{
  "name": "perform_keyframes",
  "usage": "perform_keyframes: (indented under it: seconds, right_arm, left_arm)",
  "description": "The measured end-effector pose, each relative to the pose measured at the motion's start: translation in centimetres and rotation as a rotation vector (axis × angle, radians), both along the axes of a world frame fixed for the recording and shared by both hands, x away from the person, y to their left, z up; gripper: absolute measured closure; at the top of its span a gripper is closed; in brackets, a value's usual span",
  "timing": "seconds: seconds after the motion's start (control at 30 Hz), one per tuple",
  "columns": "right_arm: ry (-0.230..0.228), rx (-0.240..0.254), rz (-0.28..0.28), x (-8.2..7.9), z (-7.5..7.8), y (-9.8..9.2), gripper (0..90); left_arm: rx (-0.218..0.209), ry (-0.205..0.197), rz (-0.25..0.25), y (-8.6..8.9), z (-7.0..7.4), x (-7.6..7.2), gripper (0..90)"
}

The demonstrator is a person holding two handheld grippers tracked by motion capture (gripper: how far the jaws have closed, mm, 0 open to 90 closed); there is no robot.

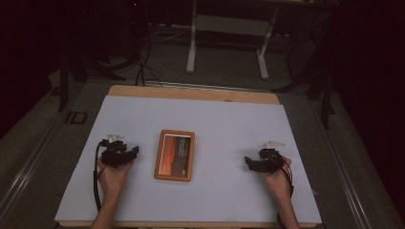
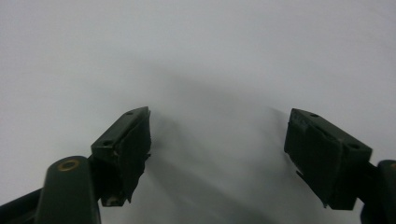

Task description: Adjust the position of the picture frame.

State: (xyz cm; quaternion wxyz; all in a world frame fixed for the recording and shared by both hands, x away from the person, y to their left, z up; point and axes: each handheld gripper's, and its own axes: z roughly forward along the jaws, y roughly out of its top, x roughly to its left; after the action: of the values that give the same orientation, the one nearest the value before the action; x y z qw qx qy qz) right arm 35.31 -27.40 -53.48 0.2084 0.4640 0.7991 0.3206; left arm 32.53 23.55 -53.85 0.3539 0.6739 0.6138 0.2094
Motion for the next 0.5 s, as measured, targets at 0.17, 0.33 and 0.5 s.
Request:
perform_keyframes:
  seconds: [0.17,0.33,0.5]
  right_arm:
    - [-0.005,0.011,0.033,-0.3,0.5,0.9,24.5]
    - [-0.008,0.047,0.073,-0.6,1.2,2.0,27.1]
    - [0.005,0.079,0.104,-0.7,1.3,3.0,27.1]
  left_arm:
    - [-0.031,-0.055,-0.094,0.4,0.9,-0.7,48.9]
    - [-0.057,-0.091,-0.180,-0.1,1.5,-1.2,53.5]
    - [-0.039,-0.060,-0.222,-0.9,1.7,-1.0,52.3]
